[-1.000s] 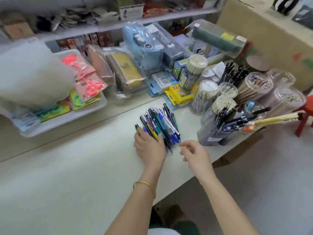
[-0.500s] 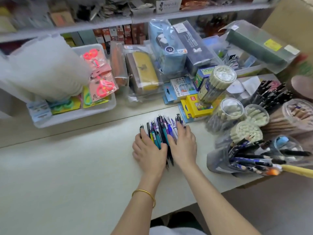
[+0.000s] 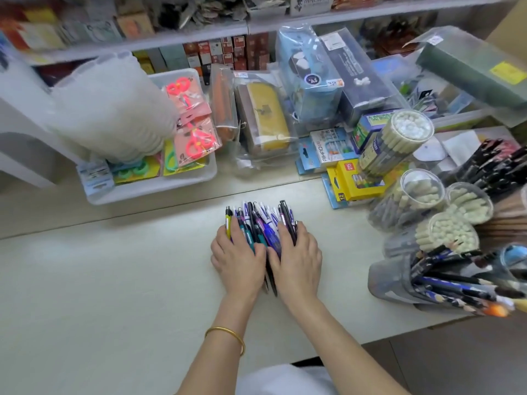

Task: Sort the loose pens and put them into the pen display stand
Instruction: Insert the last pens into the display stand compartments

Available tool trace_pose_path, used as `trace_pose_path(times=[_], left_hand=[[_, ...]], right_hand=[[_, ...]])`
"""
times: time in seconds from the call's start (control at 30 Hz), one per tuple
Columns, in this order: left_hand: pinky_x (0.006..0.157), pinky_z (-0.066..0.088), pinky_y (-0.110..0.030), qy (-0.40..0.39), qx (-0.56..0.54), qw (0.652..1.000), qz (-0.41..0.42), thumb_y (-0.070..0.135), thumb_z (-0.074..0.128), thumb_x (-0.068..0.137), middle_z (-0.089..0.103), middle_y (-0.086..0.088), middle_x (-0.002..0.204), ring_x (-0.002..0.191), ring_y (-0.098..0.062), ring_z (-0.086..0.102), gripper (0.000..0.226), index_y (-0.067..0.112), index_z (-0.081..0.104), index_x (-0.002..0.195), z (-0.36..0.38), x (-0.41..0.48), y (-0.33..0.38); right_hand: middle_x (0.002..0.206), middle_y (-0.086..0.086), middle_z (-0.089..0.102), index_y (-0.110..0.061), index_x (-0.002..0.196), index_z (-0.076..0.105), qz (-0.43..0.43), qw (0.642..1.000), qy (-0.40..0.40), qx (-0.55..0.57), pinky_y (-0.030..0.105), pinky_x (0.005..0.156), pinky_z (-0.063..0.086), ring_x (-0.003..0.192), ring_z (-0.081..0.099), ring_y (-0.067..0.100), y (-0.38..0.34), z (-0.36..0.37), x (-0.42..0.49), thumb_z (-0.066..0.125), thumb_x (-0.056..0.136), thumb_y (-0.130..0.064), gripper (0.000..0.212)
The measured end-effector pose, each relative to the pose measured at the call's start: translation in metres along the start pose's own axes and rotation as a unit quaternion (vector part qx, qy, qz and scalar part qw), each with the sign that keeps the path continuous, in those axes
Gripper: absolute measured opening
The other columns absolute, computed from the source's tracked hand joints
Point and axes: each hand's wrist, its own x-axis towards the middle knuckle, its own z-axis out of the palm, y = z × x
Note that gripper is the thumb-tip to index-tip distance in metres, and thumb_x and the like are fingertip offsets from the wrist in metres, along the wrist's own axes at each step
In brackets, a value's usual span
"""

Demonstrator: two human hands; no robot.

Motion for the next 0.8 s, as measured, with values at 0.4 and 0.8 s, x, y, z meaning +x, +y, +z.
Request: trace_pose_path(times=[0.4, 0.8], left_hand=[[0.102, 0.032, -0.044, -0.021, 0.004, 1.0, 0.02, 0.036, 0.067, 0.083, 0.036, -0.015, 0.143, 0.126, -0.035, 0.034, 0.08, 0.014, 0.028, 0.149, -0.002, 0.007, -0.006], [0.09, 0.039, -0.039, -0.031, 0.072, 0.997, -0.014, 0.019, 0.065, 0.076, 0.044, -0.018, 0.129, 0.108, -0.035, 0.044, 0.091, 0.006, 0.015, 0.151, -0.012, 0.015, 0.001]], right_hand=[[0.145, 0.011, 0.037, -0.025, 0.143, 0.04, 0.051, 0.997, -0.006, 0.054, 0.043, 0.098, 0.036, 0.128, 0.037, 0.031, 0.004, -0.006, 0.008, 0.059, 0.089, -0.04, 0.059], [0.144, 0.006, 0.041, -0.015, 0.144, 0.034, 0.061, 0.992, -0.03, 0.107, 0.04, 0.1, 0.035, 0.128, 0.036, 0.028, 0.002, -0.014, 0.01, 0.056, 0.09, -0.035, 0.062]])
